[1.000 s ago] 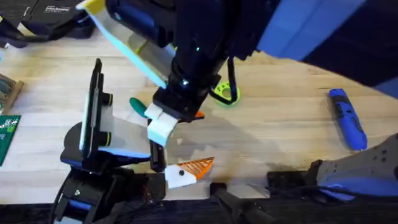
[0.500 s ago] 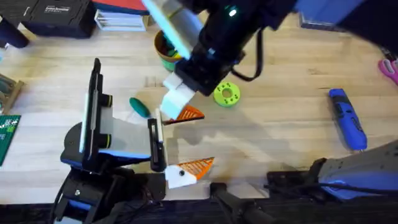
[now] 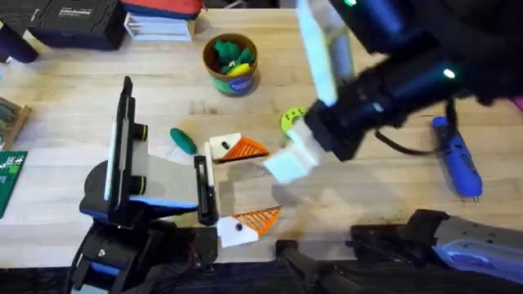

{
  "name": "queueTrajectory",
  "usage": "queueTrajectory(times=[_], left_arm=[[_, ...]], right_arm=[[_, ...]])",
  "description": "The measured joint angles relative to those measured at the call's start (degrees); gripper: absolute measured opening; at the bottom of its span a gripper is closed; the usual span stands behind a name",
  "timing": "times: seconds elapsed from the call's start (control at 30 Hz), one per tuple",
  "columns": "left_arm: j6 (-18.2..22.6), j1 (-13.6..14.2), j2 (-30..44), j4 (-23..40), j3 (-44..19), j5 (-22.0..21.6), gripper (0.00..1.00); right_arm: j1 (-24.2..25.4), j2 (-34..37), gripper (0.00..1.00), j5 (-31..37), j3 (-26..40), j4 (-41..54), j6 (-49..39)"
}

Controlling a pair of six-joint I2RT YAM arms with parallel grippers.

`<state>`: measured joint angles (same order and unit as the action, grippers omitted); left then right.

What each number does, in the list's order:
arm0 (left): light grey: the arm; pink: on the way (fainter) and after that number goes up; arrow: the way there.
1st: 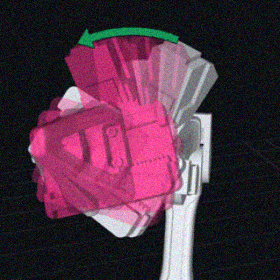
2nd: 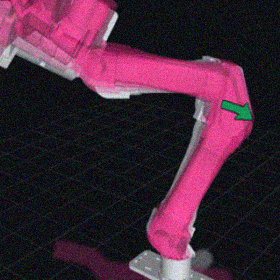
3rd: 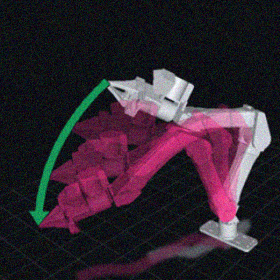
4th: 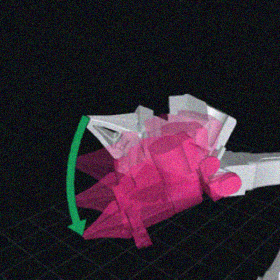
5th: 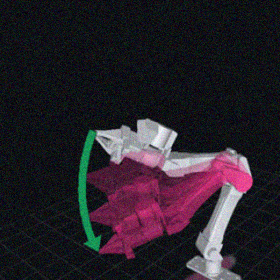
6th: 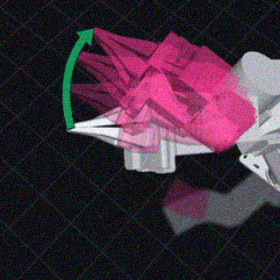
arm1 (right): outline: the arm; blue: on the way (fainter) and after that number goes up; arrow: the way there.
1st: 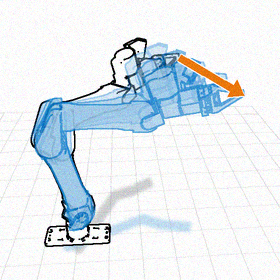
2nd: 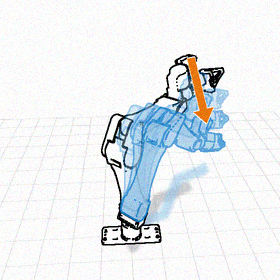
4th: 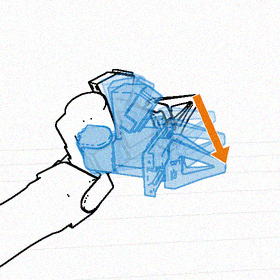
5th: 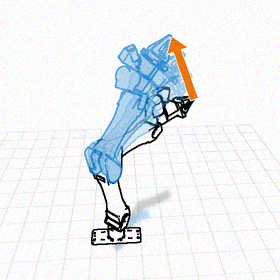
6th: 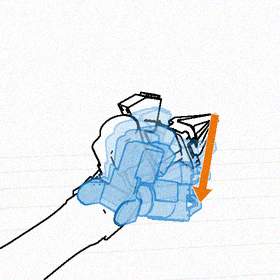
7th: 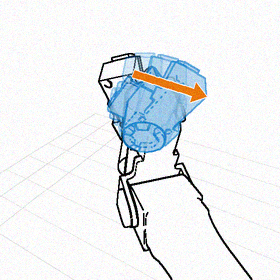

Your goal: Pick up the gripper from the table and insert it into the empty holder that is missing its gripper. Then pick up a screw, insert it into the mounting hole, and use the screwdriver to tighten it. Finally, clean up the table by picking up the vegetable and placing it into the bucket.

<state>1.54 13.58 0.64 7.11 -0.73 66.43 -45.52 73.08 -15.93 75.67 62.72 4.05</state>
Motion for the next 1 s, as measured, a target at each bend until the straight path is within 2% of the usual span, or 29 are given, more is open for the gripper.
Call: queueTrajectory(times=[0.13,0.17,0.2,0.53,0.57,0.6,0.63,0.77,0.8,0.83,1.0], left_arm=[[0.01,0.00,0.00,0.00,0.00,0.00,0.985],[0.01,0.00,0.00,0.00,0.00,0.00,0.985],[0.02,0.00,0.00,0.00,0.00,0.00,0.985],[0.02,0.00,0.00,0.00,0.00,0.00,0.986],[-0.10,0.00,0.00,0.01,0.00,0.01,0.961],[0.06,0.00,0.00,0.00,0.00,0.02,0.863],[0.06,0.00,0.00,0.00,0.00,0.02,0.721],[0.20,0.00,0.00,0.00,0.00,0.00,0.097],[0.48,0.00,-0.01,-0.02,0.00,0.01,0.030],[0.48,0.00,-0.02,-0.02,0.00,0.00,0.012],[0.48,0.00,0.00,-0.01,0.00,0.00,0.007]], right_arm=[[2.64,-8.26,0.994,-6.96,-7.64,-1.13,-1.98],[4.14,-13.21,0.993,-11.74,-11.29,-0.65,-5.15],[4.47,-14.45,0.993,-13.04,-12.26,-0.32,-6.44],[4.72,-16.58,0.993,-17.59,-14.35,0.58,-12.54],[4.72,-16.42,0.993,-17.64,-14.35,0.51,-12.72],[4.72,-16.21,0.993,-17.76,-14.35,0.44,-12.89],[4.72,-15.90,0.993,-17.87,-14.35,0.35,-12.97],[4.72,-14.71,0.993,-18.02,-14.35,0.24,-13.14],[4.72,-14.43,0.993,-18.02,-14.35,0.24,-13.13],[4.72,-14.25,0.993,-18.02,-14.35,0.24,-13.14],[4.72,-13.81,0.993,-18.02,-14.38,-0.10,-13.14]])
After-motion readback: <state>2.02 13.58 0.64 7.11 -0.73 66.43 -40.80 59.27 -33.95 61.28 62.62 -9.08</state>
